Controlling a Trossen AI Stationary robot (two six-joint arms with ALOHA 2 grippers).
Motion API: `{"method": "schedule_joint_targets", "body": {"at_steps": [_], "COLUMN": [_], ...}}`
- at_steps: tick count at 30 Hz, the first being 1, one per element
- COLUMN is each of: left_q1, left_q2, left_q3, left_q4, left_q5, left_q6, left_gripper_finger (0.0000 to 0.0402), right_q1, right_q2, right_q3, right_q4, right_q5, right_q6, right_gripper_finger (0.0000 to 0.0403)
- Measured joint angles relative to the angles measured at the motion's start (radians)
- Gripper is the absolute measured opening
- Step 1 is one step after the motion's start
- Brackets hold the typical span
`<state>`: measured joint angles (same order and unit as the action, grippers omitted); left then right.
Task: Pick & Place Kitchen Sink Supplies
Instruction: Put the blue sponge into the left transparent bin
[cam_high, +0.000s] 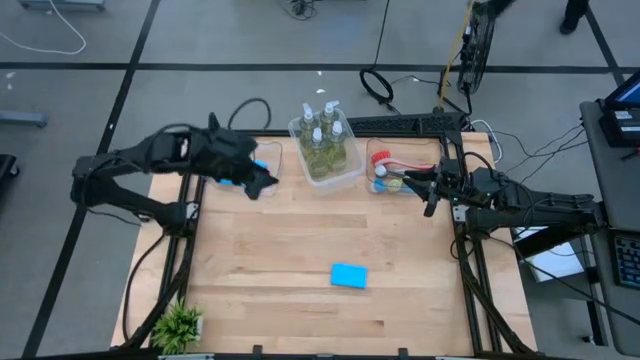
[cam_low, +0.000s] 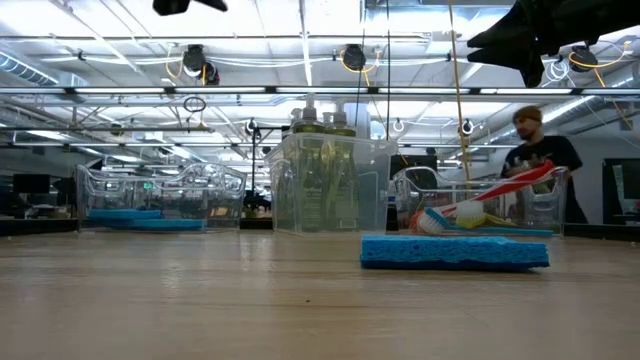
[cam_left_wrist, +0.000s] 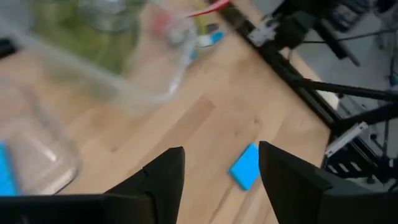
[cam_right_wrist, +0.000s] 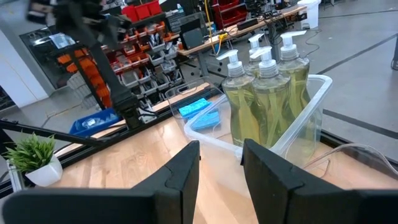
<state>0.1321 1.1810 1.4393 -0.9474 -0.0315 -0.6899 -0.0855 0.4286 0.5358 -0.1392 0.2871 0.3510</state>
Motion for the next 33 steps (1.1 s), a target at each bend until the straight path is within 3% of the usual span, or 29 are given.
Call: {"method": "schedule_joint_targets", "body": {"at_steps": [10,15,20,27,33], "left_q1": [-0.26,-0.321,-0.351,-0.362,-0.364], "left_q2": [0.081,0.1,0.081,0.024,-0.03], "left_q3": [-0.03,-0.123,-0.273,-0.445,-0.529], "left_q4": [0.094,0.13,0.358,0.492,0.538], "left_q5": [-0.222,-0.291,-0.299,-0.294,-0.31], "left_q6": [-0.012,-0.047,-0.05,-0.147,-0.18], "left_gripper_finger": [0.0151,0.0084,0.0009,0.0005,0.001], "right_q1": [0.0,0.0,0.011,0.068,0.103], "right_q2": [0.0,0.008,0.066,0.222,0.373], "right_q3": [0.0,0.0,0.003,0.091,0.249], "right_q4": [0.004,0.07,0.258,0.266,-0.049], "right_q5": [-0.014,-0.088,-0.247,-0.292,-0.344], "right_q6": [0.027,0.024,-0.07,-0.132,-0.159], "right_gripper_finger": [0.011,0.011,0.011,0.0109,0.0109]}}
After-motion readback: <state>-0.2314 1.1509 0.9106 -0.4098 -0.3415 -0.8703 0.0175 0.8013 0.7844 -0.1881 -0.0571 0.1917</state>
